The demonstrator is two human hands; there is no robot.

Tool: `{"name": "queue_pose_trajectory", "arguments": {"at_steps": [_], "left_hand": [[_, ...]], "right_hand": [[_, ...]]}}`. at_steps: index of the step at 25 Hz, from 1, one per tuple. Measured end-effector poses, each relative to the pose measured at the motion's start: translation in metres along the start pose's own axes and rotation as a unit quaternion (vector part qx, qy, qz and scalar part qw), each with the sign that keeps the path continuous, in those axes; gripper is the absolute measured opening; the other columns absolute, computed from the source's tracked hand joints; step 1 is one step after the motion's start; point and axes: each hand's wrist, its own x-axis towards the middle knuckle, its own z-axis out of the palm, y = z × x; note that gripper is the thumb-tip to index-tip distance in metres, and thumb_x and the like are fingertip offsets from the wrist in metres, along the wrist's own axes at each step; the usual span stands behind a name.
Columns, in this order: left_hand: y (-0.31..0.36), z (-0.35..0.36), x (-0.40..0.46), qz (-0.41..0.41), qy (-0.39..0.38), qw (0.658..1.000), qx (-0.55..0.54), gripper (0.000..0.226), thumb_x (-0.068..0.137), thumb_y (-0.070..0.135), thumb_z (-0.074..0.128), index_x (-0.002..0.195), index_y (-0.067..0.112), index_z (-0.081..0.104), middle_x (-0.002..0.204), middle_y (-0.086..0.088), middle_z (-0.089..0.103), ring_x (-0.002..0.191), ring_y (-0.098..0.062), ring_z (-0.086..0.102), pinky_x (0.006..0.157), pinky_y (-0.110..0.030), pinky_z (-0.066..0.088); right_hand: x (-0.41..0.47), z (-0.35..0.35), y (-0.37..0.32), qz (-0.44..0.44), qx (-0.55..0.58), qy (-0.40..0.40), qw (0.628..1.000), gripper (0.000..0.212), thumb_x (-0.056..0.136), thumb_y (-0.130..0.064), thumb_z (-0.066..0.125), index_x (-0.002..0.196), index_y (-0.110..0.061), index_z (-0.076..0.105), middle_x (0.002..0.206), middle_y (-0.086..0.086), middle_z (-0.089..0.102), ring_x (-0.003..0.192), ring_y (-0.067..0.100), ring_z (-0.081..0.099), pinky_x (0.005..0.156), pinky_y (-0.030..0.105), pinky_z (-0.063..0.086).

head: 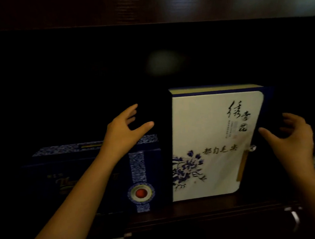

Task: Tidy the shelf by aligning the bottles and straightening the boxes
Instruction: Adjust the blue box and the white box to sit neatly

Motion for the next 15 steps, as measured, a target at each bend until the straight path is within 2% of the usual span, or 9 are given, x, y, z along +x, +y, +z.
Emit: {"name": "queue_pose_trajectory", "arguments": {"at_steps": [2,5,8,9,10,12,15], "left_hand": [[0.021,0.04,0.016,-0.017,0.0,0.999,-0.029,0.084,0.068,0.046,0.07,0.14,0.028,0.031,0.147,-0.002,0.039,0.13,-0.015,0.042,0.103,-0.033,0.038],[0.03,0.081,0.025,-0.015,-0.004,0.999,-0.043,0.079,0.073,0.03,0.073,0.14,0.028,0.031,0.145,-0.001,0.04,0.128,-0.014,0.041,0.103,-0.032,0.039],[0.027,0.097,0.024,-0.004,0.032,0.997,-0.067,0.073,0.078,0.014,0.07,0.14,0.027,0.033,0.129,0.012,0.044,0.115,-0.003,0.041,0.087,-0.003,0.037],[0.027,0.1,0.023,-0.004,0.049,0.997,-0.066,0.071,0.079,0.011,0.068,0.139,0.025,0.033,0.125,0.014,0.042,0.113,-0.002,0.04,0.081,0.003,0.035],[0.027,0.101,0.024,-0.007,0.06,0.996,-0.063,0.069,0.08,0.009,0.067,0.139,0.023,0.034,0.123,0.014,0.041,0.112,-0.002,0.04,0.081,0.002,0.035],[0.028,0.102,0.024,-0.015,0.071,0.996,-0.055,0.066,0.081,0.009,0.066,0.138,0.022,0.036,0.122,0.012,0.043,0.113,-0.003,0.041,0.09,-0.01,0.038],[0.03,0.101,0.023,-0.021,0.069,0.996,-0.051,0.064,0.081,0.009,0.065,0.138,0.021,0.037,0.129,0.005,0.048,0.116,-0.008,0.044,0.101,-0.035,0.043]], "right_hand": [[0.033,-0.008,0.016,0.007,0.004,-0.054,0.999,0.08,0.07,-0.03,0.075,0.135,-0.029,0.029,0.142,0.011,0.037,0.125,0.026,0.041,0.097,0.048,0.041],[0.064,0.002,0.033,0.02,0.063,-0.148,0.987,0.083,0.071,-0.025,0.073,0.137,-0.034,0.024,0.146,0.007,0.036,0.13,0.026,0.037,0.099,0.05,0.04],[0.076,0.021,0.04,0.028,0.113,-0.195,0.974,0.075,0.072,-0.02,0.071,0.135,-0.028,0.032,0.141,0.01,0.042,0.123,0.026,0.044,0.09,0.045,0.047],[0.077,0.027,0.042,0.03,0.125,-0.197,0.972,0.071,0.073,-0.02,0.07,0.135,-0.025,0.035,0.14,0.011,0.043,0.121,0.024,0.045,0.085,0.04,0.048],[0.078,0.031,0.045,0.031,0.136,-0.197,0.97,0.069,0.073,-0.02,0.07,0.134,-0.023,0.036,0.139,0.011,0.044,0.118,0.02,0.044,0.081,0.035,0.047],[0.078,0.038,0.051,0.02,0.155,-0.191,0.969,0.065,0.074,-0.02,0.069,0.131,-0.022,0.04,0.134,0.007,0.048,0.11,0.015,0.043,0.076,0.029,0.044],[0.077,0.039,0.053,-0.003,0.176,-0.184,0.967,0.061,0.072,-0.023,0.07,0.126,-0.024,0.043,0.113,-0.009,0.049,0.092,0.004,0.046,0.063,0.018,0.04]]}}
